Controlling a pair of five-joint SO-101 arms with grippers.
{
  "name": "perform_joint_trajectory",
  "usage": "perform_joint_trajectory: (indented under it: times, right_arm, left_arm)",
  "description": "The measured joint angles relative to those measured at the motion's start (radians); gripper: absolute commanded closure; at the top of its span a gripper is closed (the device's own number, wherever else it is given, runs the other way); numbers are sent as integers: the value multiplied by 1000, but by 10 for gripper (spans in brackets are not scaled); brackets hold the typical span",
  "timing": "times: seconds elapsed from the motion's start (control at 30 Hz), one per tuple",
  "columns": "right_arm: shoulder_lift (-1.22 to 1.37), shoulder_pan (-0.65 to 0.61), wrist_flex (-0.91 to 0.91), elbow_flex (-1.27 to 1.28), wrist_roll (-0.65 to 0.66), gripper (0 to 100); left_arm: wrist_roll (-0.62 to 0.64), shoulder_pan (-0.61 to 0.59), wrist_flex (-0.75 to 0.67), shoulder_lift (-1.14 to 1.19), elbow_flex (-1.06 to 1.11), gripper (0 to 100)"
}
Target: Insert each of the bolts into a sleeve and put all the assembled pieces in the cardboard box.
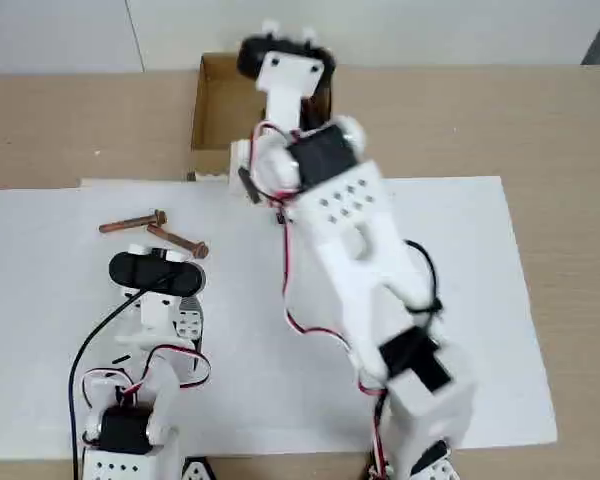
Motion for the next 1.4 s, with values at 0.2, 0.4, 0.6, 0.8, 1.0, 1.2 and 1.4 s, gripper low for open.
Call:
perform_joint_trajectory:
  times: [0.2, 0.4, 0.6, 0.8, 1.0, 1.2, 1.4]
  right_arm:
    - [-158, 81, 18, 5, 40, 996]
    - [-313, 175, 28, 104, 101, 996]
    - [-580, 186, 28, 377, 109, 996]
    - [-815, 273, 20, 664, 109, 996]
    - [-987, 370, 20, 944, 109, 996]
    - [-1165, 451, -68, 1195, 109, 996]
    - [-1339, 457, -173, 1444, 109, 996]
  left_arm:
    - [0, 0, 0, 0, 0, 993]
    - [-81, -6, 66, 0, -137, 993]
    - [-112, -6, 150, 120, -338, 993]
    - [-112, -6, 160, 413, -663, 993]
    - [-112, -63, 160, 766, -974, 991]
    - [-175, -152, 160, 1060, -1137, 992]
    - [-308, -219, 160, 1264, -1168, 992]
